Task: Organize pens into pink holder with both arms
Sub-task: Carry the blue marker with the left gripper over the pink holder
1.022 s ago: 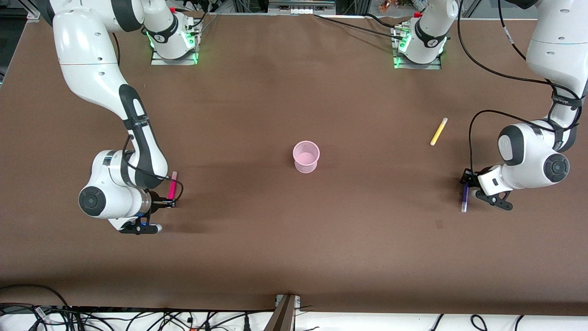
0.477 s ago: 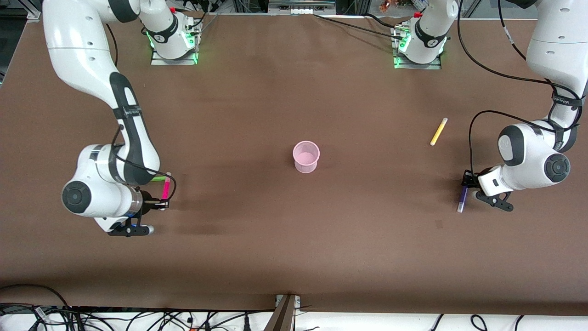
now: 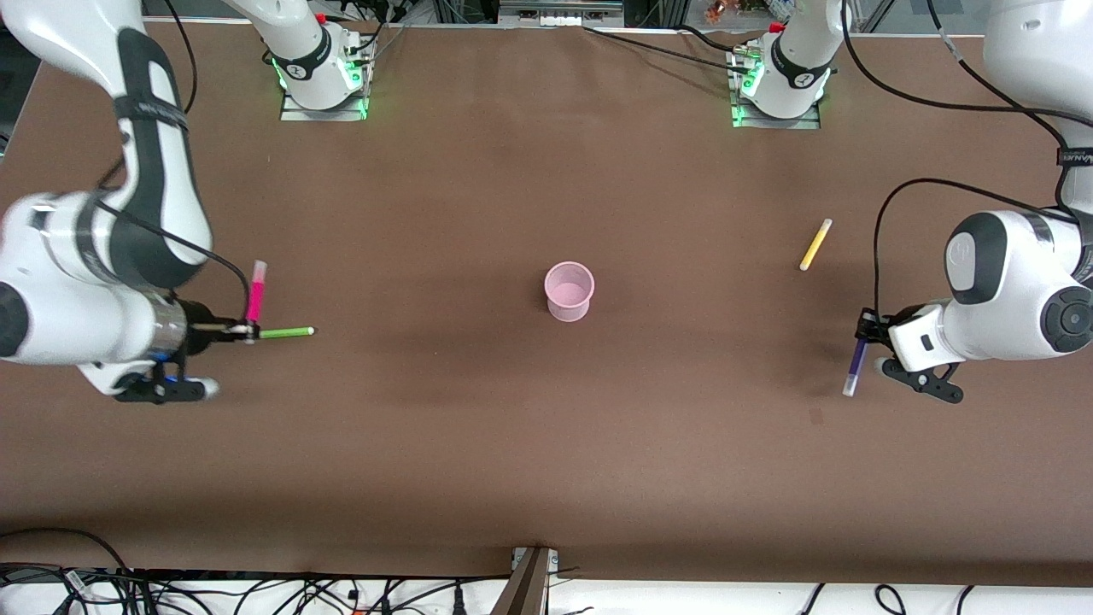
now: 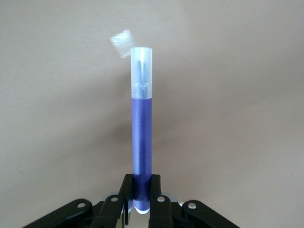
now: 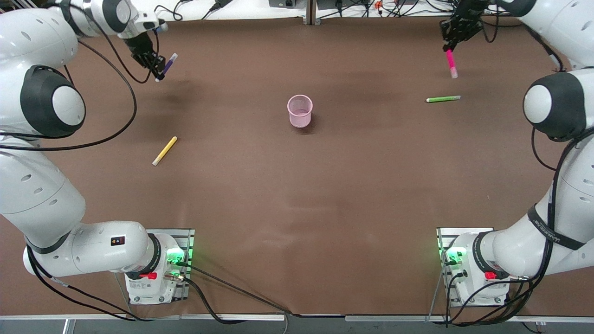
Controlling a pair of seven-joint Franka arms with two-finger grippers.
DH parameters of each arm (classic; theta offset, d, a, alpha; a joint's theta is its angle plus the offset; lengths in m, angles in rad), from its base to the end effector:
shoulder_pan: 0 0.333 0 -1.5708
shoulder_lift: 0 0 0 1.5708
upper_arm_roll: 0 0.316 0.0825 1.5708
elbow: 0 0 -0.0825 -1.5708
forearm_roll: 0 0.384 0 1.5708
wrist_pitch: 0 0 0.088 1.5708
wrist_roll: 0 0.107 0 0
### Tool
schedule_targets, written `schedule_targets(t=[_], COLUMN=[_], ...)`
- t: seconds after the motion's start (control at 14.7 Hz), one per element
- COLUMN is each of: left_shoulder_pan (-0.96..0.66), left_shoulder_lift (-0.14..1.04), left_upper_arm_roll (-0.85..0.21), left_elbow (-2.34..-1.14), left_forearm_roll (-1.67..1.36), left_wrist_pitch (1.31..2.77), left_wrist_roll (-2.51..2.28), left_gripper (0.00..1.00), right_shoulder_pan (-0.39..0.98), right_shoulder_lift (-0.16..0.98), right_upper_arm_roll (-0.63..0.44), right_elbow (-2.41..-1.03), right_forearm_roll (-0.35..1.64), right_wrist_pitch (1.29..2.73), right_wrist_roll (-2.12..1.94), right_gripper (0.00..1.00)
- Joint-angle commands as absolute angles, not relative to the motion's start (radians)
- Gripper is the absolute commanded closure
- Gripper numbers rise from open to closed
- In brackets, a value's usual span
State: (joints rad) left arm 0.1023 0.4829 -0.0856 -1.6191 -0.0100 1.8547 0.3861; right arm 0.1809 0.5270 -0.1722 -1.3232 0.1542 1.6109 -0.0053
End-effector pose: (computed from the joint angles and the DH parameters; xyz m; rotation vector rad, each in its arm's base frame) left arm 0.6516 0.0162 0.3269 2.9745 -0.5422 -0.3505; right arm 0.6809 0.0448 0.4171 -3.0574 -0.0042 0.3561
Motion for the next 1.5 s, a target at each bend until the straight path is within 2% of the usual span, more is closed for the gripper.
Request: schedule_targets(t=[0.0, 0.27, 0.89, 1.43], left_shoulder_pan=[0.037, -0.073, -0.330, -0.537], left_shoulder_lift=[0.453, 0.442, 0.442, 0.443], left_upper_arm_roll=[-0.080, -0.080, -0.080, -0.080], left_elbow=[-1.600, -1.598, -1.516, -1.459], left_forearm_roll=[0.003, 0.005, 0.003, 0.018], left_wrist_pitch=[1.795, 1.759, 1.701, 1.637], left_wrist_roll=[0.276, 0.096, -0.277, -0.377], left_gripper=[1.00, 1.00, 1.00, 1.00], right_shoulder_pan=[0.176, 0.178, 0.186, 0.186], right_shoulder_lift=[0.444, 0.417, 0.402, 0.402], right_upper_arm_roll=[-0.179, -0.204, -0.199, -0.202], right_elbow=[-1.293, -1.252, -1.252, -1.252], right_forearm_roll=[0.124, 0.097, 0.101, 0.104], right_wrist_pitch=[1.502, 1.422, 1.416, 1.407], right_wrist_roll=[-0.011, -0.011, -0.017, -0.018], right_gripper=[1.00, 1.00, 1.00, 1.00])
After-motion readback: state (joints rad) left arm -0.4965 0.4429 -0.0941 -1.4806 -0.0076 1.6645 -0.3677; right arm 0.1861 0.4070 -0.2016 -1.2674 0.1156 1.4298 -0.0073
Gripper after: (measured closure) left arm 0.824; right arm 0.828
